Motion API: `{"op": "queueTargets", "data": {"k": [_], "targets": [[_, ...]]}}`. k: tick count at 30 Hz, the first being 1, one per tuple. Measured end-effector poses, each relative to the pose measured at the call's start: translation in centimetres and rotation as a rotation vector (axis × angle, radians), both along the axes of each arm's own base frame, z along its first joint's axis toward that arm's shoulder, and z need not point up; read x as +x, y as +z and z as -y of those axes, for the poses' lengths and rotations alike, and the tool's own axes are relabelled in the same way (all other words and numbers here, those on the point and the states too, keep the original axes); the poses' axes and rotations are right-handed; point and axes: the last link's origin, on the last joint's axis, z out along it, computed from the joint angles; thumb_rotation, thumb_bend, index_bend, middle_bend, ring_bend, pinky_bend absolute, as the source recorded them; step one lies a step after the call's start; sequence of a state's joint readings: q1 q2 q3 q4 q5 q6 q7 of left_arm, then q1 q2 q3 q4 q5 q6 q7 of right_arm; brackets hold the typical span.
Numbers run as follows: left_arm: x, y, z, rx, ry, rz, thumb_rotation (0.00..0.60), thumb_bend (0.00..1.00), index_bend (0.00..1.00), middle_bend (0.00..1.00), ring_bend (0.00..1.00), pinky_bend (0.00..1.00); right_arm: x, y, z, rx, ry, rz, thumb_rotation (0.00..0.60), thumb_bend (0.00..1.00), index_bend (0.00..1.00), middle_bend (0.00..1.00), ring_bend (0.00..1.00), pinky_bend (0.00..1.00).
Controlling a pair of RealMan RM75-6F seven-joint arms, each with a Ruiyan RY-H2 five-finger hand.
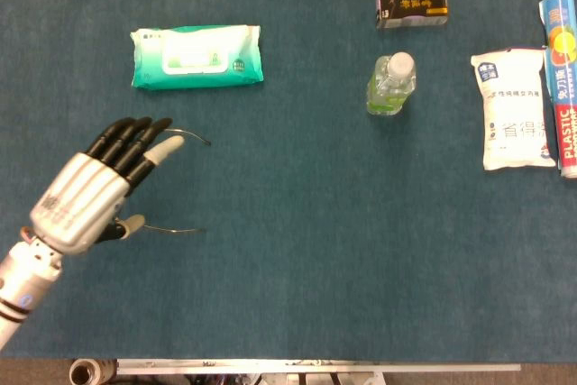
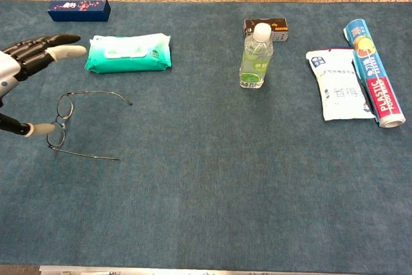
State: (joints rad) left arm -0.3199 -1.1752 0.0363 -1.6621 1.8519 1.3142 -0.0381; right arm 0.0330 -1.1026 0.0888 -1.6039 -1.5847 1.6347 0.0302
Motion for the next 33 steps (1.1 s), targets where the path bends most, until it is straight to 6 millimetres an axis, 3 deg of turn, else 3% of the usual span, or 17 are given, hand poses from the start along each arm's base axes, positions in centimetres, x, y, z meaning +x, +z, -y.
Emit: {"op": "queueTargets", "data": {"k": [10, 33], "targets": [[-0.4, -2.4, -2.1, 0.001, -0.018, -0.106, 0.600, 0.00, 0.00, 0.00, 0.00, 0.06, -0.2, -0.2, 0.2, 0.007, -0.009, -0.006, 0.600, 0.01, 0.14, 0.20, 0.17, 0.33], [-3.3, -5.1, -3.9, 0.034, -0.004, -0.301, 0.600, 0.00, 0.00, 0.00, 0.00, 0.02, -0.2, -0.5, 0.4, 0.023, -0.017, -0.021, 0.600, 0.01, 0.14, 0.20, 0.17, 0.33]]}}
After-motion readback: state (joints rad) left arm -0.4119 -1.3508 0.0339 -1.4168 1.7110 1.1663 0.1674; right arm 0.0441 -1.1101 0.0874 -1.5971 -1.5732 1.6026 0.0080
